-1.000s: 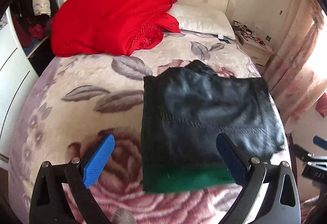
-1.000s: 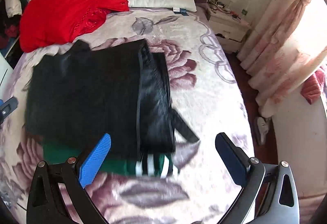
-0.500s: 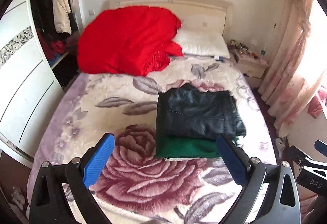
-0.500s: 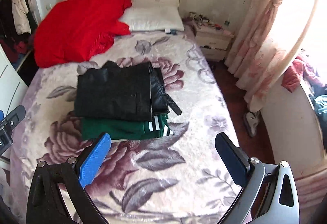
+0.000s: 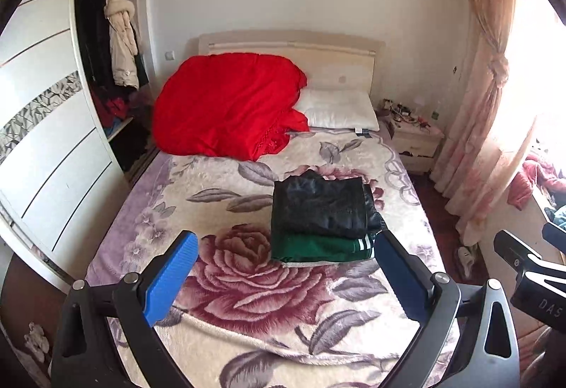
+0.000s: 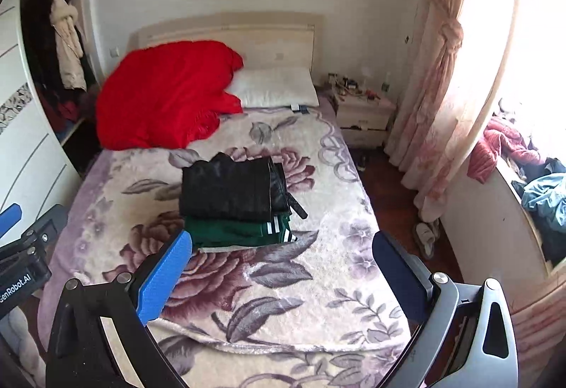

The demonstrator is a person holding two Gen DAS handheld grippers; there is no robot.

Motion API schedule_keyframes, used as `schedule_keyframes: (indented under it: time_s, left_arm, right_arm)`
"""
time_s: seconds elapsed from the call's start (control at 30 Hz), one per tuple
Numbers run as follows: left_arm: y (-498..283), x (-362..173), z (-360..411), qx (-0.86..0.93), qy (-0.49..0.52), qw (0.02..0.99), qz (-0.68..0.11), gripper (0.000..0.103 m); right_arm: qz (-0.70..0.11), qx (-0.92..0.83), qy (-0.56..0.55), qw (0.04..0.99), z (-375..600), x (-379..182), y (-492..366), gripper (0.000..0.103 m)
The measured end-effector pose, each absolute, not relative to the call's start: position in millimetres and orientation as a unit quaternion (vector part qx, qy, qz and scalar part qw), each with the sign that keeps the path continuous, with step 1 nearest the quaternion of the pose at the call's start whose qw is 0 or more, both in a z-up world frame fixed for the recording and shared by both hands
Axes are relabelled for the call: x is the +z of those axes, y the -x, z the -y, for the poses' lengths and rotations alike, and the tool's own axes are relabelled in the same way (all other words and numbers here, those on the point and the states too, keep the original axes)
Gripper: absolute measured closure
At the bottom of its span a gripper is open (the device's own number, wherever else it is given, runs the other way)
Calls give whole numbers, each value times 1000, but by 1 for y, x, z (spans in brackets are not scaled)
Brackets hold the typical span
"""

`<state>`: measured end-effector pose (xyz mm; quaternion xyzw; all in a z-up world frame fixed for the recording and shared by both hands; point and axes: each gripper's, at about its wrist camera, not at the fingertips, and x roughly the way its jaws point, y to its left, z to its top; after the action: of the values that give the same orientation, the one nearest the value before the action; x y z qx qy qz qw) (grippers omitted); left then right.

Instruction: Fold large clothes

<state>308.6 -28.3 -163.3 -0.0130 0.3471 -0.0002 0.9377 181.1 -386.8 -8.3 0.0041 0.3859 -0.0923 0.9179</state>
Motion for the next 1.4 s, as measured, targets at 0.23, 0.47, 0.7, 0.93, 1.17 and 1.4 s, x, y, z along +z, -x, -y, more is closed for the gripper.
schedule_keyframes:
  time_s: [0.23,0.47,0.7,0.93,1.17,1.4]
  left_arm:
    - [-266,-139,36,-8,17,938,-347,1]
    - [-240,-123,33,2,17,936,-353,1]
    - [-224,-109,33,19,7,937,-348,1]
    - [-214,-102,30,31,9,944,-329,1]
    - [-211,-101,30,30,6,945,-325,1]
    - [-206,-98,25,30,5,947,-320,1]
  right_arm:
    - [-362,-80,-10,929,383,40,-115,0]
    - [-350,-74,-14,934,380,69,-73,0]
    - [-339,-55,-9,939,377,96,-50,0]
    - [-327,-54,0,943,376,113,-41,0]
    - [-329,-48,-1,943,375,115,-37,0]
    - [-328,-40,4,944,377,119,-42,0]
